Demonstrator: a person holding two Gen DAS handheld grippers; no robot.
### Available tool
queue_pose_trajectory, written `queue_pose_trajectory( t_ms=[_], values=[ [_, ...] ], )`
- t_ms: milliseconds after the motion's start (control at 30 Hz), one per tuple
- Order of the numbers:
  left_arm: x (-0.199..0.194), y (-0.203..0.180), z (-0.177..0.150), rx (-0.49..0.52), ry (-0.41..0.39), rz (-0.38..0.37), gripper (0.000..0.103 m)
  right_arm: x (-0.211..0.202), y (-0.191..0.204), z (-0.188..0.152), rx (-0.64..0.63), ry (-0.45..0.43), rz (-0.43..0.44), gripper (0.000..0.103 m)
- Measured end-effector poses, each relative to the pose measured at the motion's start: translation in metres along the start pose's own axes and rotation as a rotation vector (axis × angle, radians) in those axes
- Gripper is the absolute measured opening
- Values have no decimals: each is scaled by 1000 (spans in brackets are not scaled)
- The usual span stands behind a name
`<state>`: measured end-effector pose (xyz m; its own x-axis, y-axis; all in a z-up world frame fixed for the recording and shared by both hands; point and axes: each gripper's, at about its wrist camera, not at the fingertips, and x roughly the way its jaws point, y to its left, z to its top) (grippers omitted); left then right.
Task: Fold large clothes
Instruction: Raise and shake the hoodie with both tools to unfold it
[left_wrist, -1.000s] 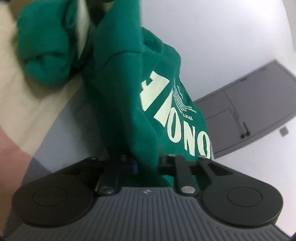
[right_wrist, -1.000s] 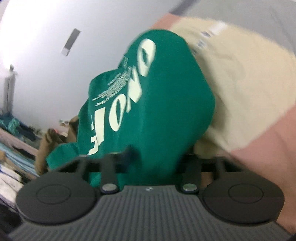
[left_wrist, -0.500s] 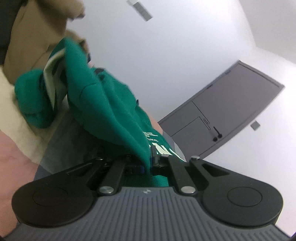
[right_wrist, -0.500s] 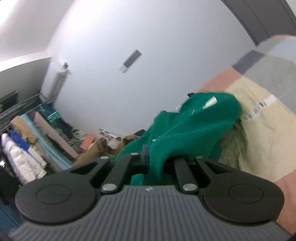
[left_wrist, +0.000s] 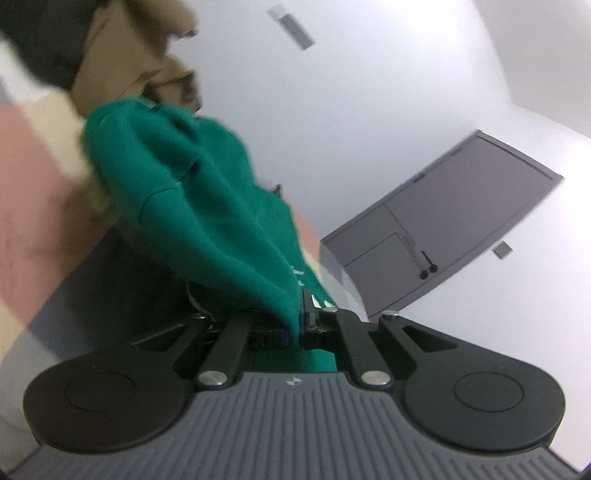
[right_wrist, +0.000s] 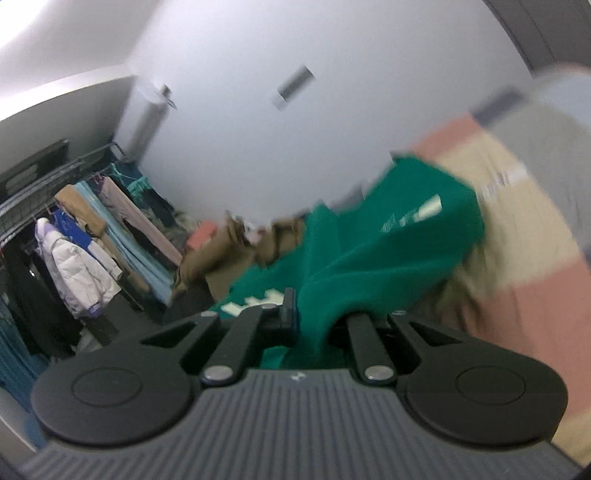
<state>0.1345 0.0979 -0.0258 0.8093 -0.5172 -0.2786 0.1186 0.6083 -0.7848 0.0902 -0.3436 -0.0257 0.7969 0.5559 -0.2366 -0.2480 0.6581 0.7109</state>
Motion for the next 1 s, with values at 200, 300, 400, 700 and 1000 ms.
queue_pose_trajectory(
  t_ms=[200, 300, 400, 700, 1000],
  values=[
    [22, 33, -2, -78, 43, 30, 22, 5, -9, -13, 80, 44, -12, 15],
    [23, 48, -7, -151, 66, 31, 70, 11, -20, -17, 142, 69, -28, 32],
    [33, 65, -18, -183, 110, 54, 70, 20, -30, -23, 212, 98, -34, 53],
    [78, 103, -33, -325, 244, -24, 68, 50, -53, -28, 256, 161, -102, 53],
    [63, 83, -31, -164, 139, -52, 16, 56, -36, -23, 78, 131, -122, 20]
  ],
)
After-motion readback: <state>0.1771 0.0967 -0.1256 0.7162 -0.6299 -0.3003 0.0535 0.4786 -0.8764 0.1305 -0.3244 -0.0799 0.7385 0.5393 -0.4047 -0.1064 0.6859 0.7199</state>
